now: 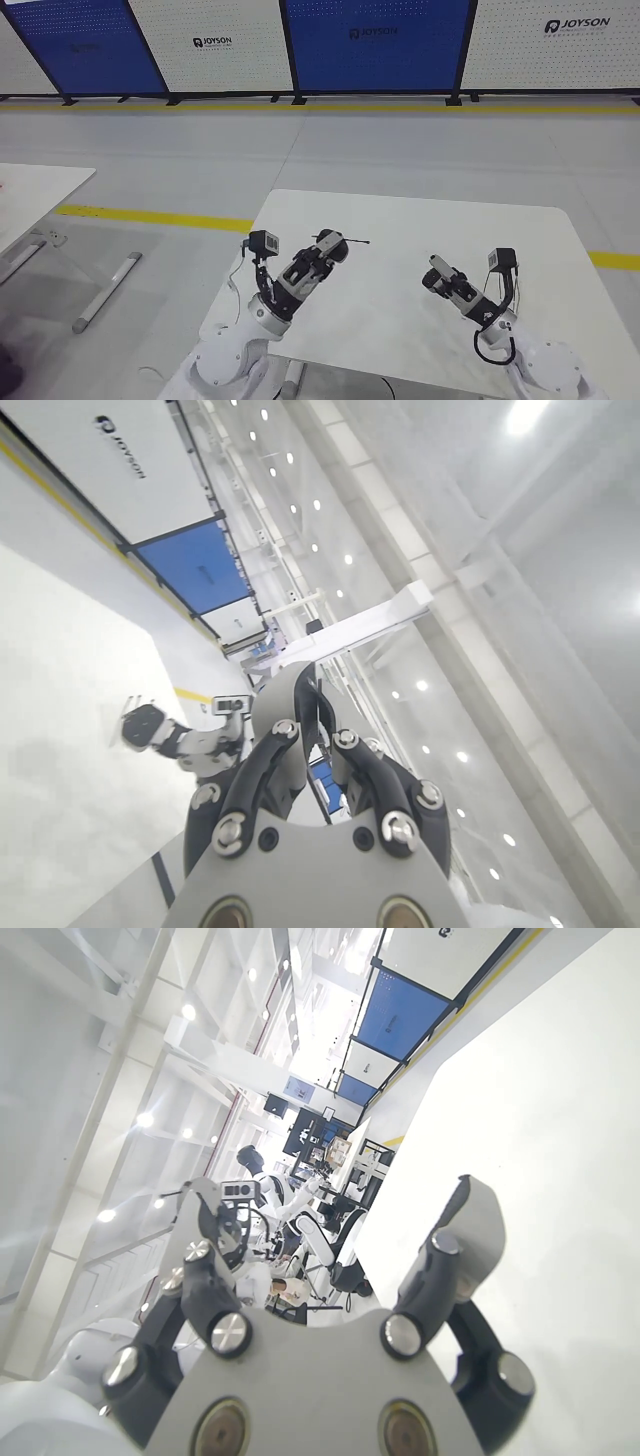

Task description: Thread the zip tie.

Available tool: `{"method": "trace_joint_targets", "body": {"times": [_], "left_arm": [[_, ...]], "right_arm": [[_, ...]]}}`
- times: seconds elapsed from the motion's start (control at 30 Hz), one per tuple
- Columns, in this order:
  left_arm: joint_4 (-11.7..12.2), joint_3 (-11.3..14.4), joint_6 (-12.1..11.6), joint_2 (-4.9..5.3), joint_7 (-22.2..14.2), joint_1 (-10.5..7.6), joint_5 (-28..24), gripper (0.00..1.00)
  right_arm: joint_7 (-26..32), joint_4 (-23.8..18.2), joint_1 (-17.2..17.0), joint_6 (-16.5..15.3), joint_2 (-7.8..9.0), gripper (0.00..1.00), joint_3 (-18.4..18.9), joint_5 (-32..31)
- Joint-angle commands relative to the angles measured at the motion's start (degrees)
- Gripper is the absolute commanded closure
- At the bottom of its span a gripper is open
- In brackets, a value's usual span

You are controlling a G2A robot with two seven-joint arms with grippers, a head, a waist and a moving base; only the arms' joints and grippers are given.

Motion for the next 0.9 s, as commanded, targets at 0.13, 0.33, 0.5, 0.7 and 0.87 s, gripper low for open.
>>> {"method": "trace_joint_targets", "body": {"times": [0.13, 0.33, 0.5, 0.7, 0.87], "left_arm": [[-6.72, -3.52, -1.26, 0.19, -0.93, 3.15, -2.55, 1.0], [-4.94, -3.04, 2.14, 0.22, -0.82, 3.04, -0.5, 1.0], [2.18, 1.05, 8.53, 0.2, -0.91, -0.14, 6.99, 1.0], [11.04, 6.66, 12.83, -0.2, -0.37, -4.24, 11.01, 1.0], [14.4, 8.65, 13.49, -0.41, 0.37, -5.39, 11.43, 1.0]], "right_arm": [[0.0, 0.0, 0.0, 0.0, 0.0, 0.0, 0.0, 0.0], [0.0, 0.0, 0.0, 0.0, 0.0, 0.0, 0.0, 0.0], [0.0, 0.0, 0.0, 0.0, 0.0, 0.0, 0.0, 0.0], [0.0, 0.0, 0.0, 0.0, 0.0, 0.0, 0.0, 0.0], [0.0, 0.0, 0.0, 0.0, 0.0, 0.0, 0.0, 0.0]]}}
